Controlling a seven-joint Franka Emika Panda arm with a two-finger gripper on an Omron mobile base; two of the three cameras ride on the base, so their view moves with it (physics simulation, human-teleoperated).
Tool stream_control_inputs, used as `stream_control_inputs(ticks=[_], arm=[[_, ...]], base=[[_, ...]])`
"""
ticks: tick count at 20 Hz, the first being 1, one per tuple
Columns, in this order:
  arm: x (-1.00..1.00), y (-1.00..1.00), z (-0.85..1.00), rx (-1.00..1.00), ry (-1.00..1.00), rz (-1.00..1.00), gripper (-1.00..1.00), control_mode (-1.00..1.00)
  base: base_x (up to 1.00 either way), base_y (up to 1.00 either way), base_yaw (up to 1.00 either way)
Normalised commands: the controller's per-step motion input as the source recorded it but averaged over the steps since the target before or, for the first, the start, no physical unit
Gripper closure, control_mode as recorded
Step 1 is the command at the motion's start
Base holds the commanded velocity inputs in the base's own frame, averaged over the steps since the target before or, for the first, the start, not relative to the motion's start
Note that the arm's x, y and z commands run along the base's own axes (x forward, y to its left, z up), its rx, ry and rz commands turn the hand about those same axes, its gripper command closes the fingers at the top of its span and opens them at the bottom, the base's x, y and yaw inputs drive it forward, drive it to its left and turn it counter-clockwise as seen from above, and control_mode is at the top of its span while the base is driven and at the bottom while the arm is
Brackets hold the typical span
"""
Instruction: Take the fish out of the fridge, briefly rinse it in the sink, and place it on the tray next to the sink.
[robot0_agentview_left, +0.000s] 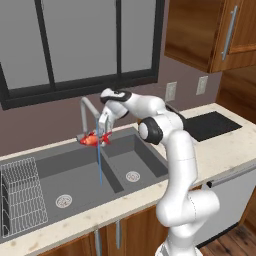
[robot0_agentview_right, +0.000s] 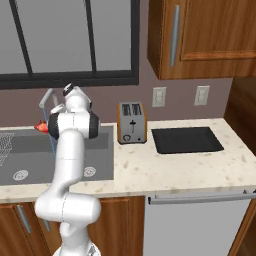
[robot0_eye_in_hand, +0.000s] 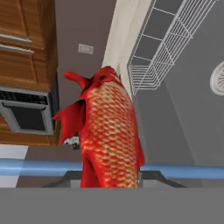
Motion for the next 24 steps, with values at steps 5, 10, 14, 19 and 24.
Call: stream_control_inputs(ticks=[5, 10, 14, 19, 24], arm=[[-0.83, -0.09, 0.08, 0.11, 0.00, -0.01, 1.00, -1.00], [-0.68, -0.19, 0.08, 0.10, -0.02, -0.03, 1.00, -1.00], [0.00, 0.00, 0.00, 0.00, 0.00, 0.00, 1.00, -1.00], [-0.26, -0.21, 0.04, 0.00, -0.03, -0.09, 1.00, -1.00], [0.00, -0.33, 0.09, 0.00, -0.03, -0.31, 1.00, -1.00]], base=[[0.00, 0.00, 0.00], [0.00, 0.00, 0.00], [0.00, 0.00, 0.00], [0.00, 0.00, 0.00], [0.00, 0.00, 0.00]])
